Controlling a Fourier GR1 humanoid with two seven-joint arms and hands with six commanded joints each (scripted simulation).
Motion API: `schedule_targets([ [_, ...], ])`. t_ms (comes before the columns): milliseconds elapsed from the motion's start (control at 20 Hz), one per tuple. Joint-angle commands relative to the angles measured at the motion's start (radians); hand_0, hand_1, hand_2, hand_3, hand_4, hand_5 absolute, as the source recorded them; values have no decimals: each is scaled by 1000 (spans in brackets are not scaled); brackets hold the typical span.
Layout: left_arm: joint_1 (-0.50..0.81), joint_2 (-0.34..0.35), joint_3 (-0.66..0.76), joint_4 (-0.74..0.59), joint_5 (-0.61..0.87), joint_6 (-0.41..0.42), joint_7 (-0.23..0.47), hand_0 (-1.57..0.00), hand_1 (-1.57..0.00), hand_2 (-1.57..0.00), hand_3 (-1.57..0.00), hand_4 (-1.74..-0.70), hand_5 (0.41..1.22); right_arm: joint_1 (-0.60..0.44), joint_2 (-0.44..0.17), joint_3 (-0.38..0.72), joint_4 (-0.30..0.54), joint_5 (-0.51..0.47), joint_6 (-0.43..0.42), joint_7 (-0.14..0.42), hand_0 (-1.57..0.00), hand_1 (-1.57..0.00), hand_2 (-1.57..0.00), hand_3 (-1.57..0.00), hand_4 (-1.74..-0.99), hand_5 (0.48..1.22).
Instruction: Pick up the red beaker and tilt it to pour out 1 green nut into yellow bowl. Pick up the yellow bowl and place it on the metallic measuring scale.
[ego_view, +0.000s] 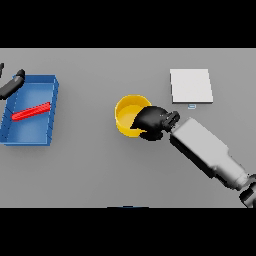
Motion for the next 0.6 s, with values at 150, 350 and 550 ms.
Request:
schedule_targets([
  [150, -12, -10, -7, 5, -3, 0, 18, 1, 1, 1, 1, -725, 694, 9, -15, 14, -24, -2, -20, 7, -1399, -1387, -1222, -1117, -1676, 1174],
  [350, -11, -11, -11, 11, -7, -6, 13, 1, 1, 1, 1, -719, 695, -4, -22, 0, -15, -14, -38, -9, -1500, -1496, -1309, -1254, -1714, 1202],
  [550, -18, -20, -15, 12, -9, -5, 21, 1, 1, 1, 1, -717, 696, 0, -46, -32, -47, -44, -19, -2, -1542, -1540, -1331, -1340, -1730, 1213],
])
